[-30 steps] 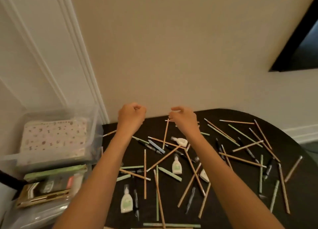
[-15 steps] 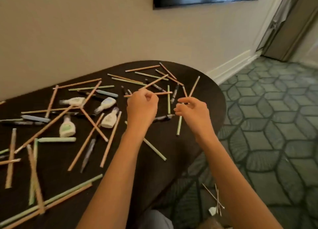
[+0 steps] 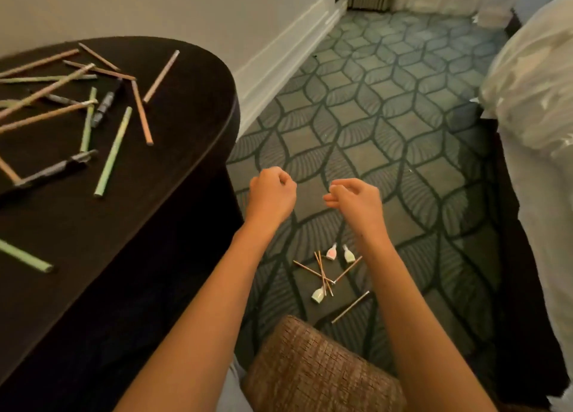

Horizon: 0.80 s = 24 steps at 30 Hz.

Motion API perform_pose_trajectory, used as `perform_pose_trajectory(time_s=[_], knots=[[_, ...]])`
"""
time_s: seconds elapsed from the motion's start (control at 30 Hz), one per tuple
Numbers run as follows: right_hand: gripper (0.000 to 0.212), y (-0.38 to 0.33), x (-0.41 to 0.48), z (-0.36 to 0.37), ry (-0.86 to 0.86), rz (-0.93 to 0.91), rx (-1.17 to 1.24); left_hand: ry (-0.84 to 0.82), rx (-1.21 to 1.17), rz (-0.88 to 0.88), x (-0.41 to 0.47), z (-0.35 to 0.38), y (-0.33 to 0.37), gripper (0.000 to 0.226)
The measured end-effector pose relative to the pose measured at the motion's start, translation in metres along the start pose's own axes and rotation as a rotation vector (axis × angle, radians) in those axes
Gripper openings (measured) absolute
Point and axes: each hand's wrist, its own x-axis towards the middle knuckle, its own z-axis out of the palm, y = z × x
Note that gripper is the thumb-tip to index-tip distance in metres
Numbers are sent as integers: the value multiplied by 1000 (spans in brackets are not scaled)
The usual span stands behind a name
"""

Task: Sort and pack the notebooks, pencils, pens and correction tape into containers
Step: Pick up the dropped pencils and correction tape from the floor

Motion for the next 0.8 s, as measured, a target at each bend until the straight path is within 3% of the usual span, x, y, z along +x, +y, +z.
perform_pose_trajectory(time_s=[0.33, 0.5, 0.8], knots=[[22, 142, 87, 4, 73, 372, 66, -288, 160, -260, 64, 148, -106, 13], [26, 227, 124, 4, 155, 605, 58, -399, 323, -340, 91, 200, -165, 24], [21, 381, 170, 19, 200, 887, -87, -634, 680, -340, 121, 282, -270, 35]])
